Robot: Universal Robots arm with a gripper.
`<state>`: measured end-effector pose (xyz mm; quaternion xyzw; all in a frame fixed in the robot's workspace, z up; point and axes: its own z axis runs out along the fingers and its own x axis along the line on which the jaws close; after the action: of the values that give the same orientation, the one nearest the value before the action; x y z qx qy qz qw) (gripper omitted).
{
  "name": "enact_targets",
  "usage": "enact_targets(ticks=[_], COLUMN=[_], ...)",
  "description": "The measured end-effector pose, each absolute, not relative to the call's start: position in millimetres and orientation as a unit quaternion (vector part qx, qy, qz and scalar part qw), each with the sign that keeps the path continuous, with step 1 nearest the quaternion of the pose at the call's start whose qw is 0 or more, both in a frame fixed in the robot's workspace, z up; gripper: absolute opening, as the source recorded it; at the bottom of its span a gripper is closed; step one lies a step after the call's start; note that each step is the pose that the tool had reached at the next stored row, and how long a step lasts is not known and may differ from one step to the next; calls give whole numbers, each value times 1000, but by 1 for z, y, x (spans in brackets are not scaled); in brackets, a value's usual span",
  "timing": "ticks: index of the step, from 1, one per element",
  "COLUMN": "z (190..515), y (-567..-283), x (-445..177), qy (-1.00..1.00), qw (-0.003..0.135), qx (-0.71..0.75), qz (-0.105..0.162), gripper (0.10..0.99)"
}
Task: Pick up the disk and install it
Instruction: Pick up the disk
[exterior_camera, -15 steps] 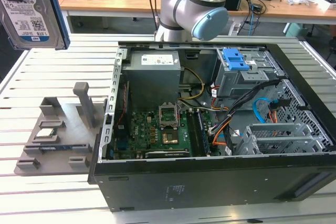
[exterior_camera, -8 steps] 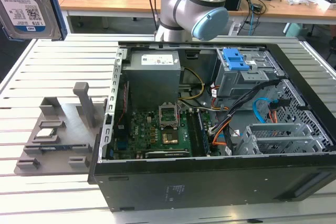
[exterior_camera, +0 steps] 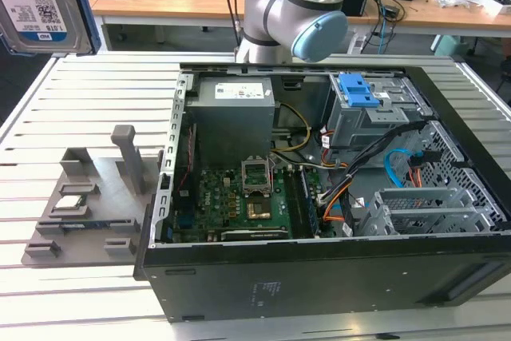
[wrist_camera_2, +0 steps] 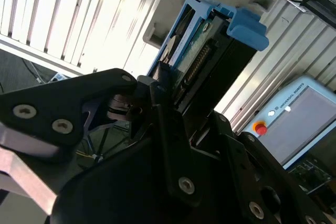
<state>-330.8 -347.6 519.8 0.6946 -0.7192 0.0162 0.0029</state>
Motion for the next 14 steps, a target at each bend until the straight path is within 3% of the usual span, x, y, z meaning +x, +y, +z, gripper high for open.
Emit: enact_targets(ticks=[14], z=[520], y=[-348], x=[-282], qy=[-719], qw=[3], qx=[695], qz=[16], gripper=[357])
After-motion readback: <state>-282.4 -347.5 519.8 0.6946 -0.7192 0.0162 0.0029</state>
